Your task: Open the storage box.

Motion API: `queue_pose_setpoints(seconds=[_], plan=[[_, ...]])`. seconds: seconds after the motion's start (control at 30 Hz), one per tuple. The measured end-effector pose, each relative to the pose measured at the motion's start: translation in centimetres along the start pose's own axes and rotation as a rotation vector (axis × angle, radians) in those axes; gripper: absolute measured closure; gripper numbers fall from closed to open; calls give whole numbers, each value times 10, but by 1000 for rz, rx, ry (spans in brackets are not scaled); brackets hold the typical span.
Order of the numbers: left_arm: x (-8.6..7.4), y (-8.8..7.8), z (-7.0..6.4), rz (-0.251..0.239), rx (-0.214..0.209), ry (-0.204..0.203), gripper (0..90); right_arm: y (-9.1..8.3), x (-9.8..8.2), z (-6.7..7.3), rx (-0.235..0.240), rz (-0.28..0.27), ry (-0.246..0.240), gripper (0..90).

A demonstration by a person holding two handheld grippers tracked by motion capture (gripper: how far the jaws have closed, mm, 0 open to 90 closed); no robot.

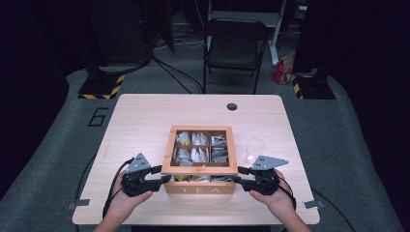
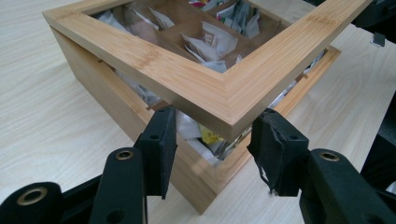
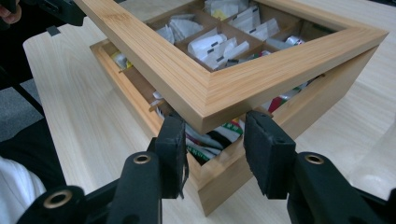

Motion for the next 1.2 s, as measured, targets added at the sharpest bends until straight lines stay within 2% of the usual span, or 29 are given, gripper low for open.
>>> queue_pose_setpoints(seconds=[0.07,0.27,0.4,0.57,0.73,0.87,1.1,1.2], plan=[[4,-1,1,0,5,-2,507,-1,4,-1,-5,-3,-5,584],[14,-5,4,11,40,24,491,-4,14,-5,-11,8,-6,577],[20,-9,4,0,49,31,491,-8,22,-7,-6,6,14,577],[29,-14,6,-19,53,34,491,-11,29,-10,-12,3,22,562],[39,-19,7,-27,55,49,491,-18,42,-11,-41,-7,-11,560],[47,-23,10,-31,55,57,491,-20,48,-13,-44,-11,-17,560],[58,-26,11,-37,78,77,491,-24,58,-16,-44,-17,3,556],[62,-27,12,-38,72,79,493,-25,62,-17,-46,-23,-2,556]])
Point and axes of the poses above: each handheld gripper's, and its own axes: y roughly forward along the jaws, x roughly out of its top, z roughly to its left, the point moved 5 cm from there along y, roughly forward along the jaws, and after that the axes turned 6 degrees about z, right-handed, at the moved point
